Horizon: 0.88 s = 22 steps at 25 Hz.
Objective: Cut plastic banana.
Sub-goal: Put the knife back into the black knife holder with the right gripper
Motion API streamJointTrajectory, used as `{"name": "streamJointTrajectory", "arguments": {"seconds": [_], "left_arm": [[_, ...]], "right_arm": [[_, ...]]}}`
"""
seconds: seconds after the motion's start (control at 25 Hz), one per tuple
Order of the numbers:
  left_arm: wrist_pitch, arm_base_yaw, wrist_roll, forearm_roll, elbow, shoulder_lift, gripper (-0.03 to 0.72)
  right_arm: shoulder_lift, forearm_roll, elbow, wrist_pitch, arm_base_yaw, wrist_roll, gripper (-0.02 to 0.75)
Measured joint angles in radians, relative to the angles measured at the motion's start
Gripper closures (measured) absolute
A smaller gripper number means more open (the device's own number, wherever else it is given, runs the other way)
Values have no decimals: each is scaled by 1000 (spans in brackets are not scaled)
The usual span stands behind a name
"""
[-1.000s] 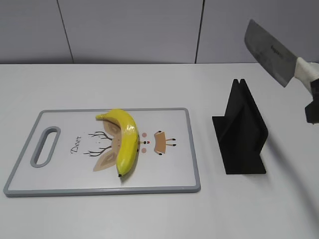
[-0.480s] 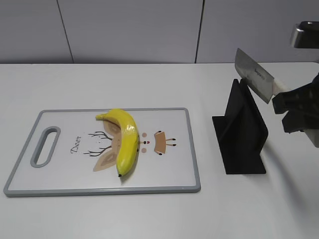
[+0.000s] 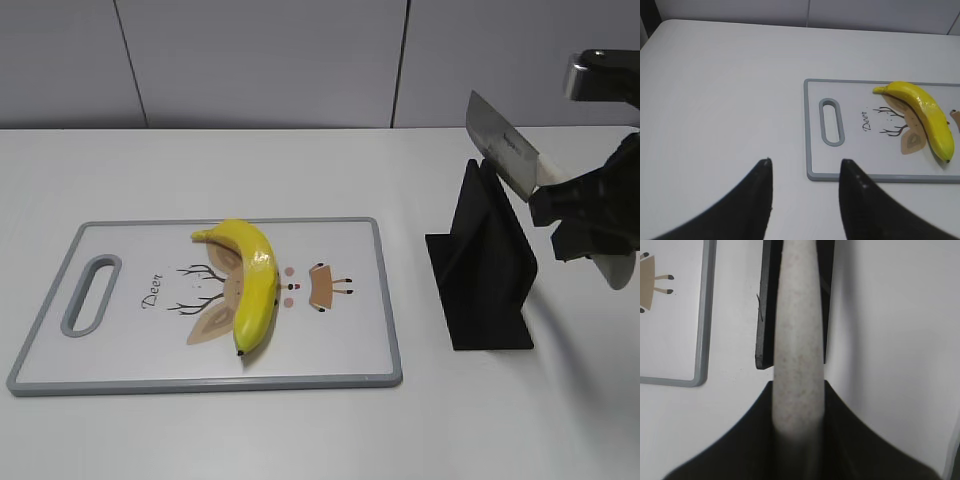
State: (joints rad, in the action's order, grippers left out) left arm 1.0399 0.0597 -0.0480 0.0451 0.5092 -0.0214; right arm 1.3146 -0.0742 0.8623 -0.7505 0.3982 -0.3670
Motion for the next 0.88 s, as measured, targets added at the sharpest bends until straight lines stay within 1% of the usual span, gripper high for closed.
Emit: {"name": "streamJointTrajectory", "arguments": {"seconds": [0.52, 0.88], "left_arm": [[0, 0, 0, 0, 0, 0, 360], [0, 0, 0, 0, 0, 0, 438]], "right_arm": [[-63, 4, 10, -20, 0, 0, 576], [1, 28, 10, -38, 0, 23, 576]]}}
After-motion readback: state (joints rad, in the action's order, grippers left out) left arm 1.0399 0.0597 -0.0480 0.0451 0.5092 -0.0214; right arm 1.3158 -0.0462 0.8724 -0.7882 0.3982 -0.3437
